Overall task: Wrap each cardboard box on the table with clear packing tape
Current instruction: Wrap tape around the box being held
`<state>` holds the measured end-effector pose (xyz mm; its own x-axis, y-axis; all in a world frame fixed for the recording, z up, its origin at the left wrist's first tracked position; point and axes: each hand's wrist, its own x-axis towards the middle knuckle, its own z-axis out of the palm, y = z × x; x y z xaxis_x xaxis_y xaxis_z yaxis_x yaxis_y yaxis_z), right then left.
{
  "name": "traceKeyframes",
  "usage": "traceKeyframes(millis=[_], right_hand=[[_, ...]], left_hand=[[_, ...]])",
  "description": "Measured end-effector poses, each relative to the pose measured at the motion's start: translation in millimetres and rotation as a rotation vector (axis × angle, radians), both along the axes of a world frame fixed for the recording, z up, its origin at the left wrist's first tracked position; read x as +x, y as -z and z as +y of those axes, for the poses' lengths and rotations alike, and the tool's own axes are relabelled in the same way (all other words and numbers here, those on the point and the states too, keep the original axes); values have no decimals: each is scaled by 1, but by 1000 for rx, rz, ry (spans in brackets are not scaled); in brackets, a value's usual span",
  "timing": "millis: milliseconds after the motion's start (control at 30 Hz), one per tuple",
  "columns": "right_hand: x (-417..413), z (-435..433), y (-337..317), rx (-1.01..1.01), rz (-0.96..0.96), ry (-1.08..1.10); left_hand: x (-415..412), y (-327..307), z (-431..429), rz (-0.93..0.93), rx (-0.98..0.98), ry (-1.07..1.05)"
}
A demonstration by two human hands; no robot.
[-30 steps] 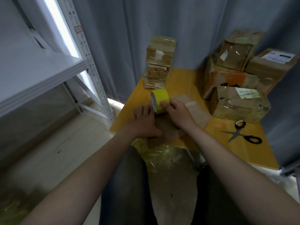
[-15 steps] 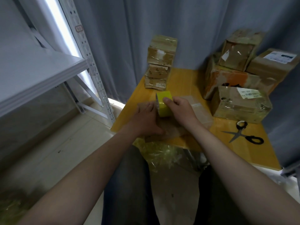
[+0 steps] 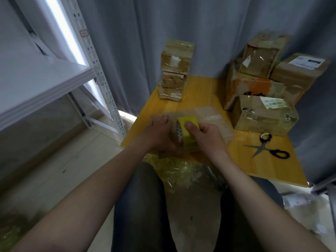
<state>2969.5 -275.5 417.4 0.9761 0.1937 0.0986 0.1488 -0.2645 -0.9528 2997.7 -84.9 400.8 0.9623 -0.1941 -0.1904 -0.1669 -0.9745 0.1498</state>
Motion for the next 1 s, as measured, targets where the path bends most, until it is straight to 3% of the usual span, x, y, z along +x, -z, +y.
traceKeyframes(millis=[67, 200, 367, 600, 833, 933, 1000], right_hand=[[-11, -9, -7, -16, 23, 1], [-37, -24, -2, 150, 234, -107], [-58, -24, 28, 53, 304, -70], [-70, -20, 62, 143, 407, -26], [-61, -22, 73, 31, 267, 121], [-57, -24, 52, -44, 9, 161], [-51, -20, 35, -147, -128, 43]], left_hand=[[2, 4, 1, -7, -1, -5], [4, 5, 1, -14, 14, -23], [1, 2, -1, -45, 24, -21], [5, 7, 2, -24, 5, -10], [0, 0, 10, 36, -9, 54], [-2, 1, 13, 57, -7, 77], [-2, 5, 13, 50, -9, 80]])
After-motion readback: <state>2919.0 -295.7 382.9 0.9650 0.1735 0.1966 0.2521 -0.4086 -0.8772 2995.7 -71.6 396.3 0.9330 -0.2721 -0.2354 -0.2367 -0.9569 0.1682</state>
